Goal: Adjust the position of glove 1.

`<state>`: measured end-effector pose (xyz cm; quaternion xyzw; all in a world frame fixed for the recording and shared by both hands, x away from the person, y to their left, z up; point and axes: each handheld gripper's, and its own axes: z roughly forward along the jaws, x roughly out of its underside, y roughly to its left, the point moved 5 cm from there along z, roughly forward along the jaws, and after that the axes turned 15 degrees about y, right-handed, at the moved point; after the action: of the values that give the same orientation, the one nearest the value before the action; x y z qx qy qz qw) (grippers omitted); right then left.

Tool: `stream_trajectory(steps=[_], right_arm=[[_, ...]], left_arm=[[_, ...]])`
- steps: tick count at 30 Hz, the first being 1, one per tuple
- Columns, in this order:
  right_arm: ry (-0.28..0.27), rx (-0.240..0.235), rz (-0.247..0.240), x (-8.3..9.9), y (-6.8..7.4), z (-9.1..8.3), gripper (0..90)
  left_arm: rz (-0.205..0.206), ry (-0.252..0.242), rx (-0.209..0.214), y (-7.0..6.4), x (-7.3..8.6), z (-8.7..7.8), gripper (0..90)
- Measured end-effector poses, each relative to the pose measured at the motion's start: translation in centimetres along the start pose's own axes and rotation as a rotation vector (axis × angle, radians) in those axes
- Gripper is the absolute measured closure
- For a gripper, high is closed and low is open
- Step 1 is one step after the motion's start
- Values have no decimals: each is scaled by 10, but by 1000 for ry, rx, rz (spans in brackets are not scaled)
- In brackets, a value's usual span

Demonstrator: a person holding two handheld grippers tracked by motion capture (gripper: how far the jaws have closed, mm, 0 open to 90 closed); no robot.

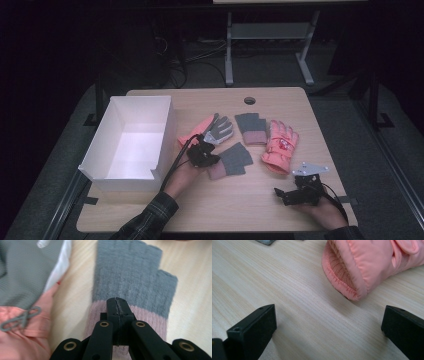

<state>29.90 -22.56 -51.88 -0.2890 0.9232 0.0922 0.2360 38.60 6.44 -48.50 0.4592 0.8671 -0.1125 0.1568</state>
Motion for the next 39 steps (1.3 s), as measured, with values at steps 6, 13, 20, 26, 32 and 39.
stream_trajectory(steps=[6,13,20,26,32,39], right_arm=[[1,0,0,0,0,0,0],[0,0,0,0,0,0,0],[0,2,-1,0,0,0,0],[-1,3,-3,0,0,0,0],[-2,2,-4,0,0,0,0],[-2,1,-5,0,0,0,0]], left_arm=[[16,12,38,-14,7,-2,897],[32,-22,41,-21,7,-8,896],[51,-55,21,-24,-9,-1,746],[74,-19,25,-27,-13,18,716],[73,-32,29,-28,-14,20,863],[83,-41,76,-42,-14,10,875]])
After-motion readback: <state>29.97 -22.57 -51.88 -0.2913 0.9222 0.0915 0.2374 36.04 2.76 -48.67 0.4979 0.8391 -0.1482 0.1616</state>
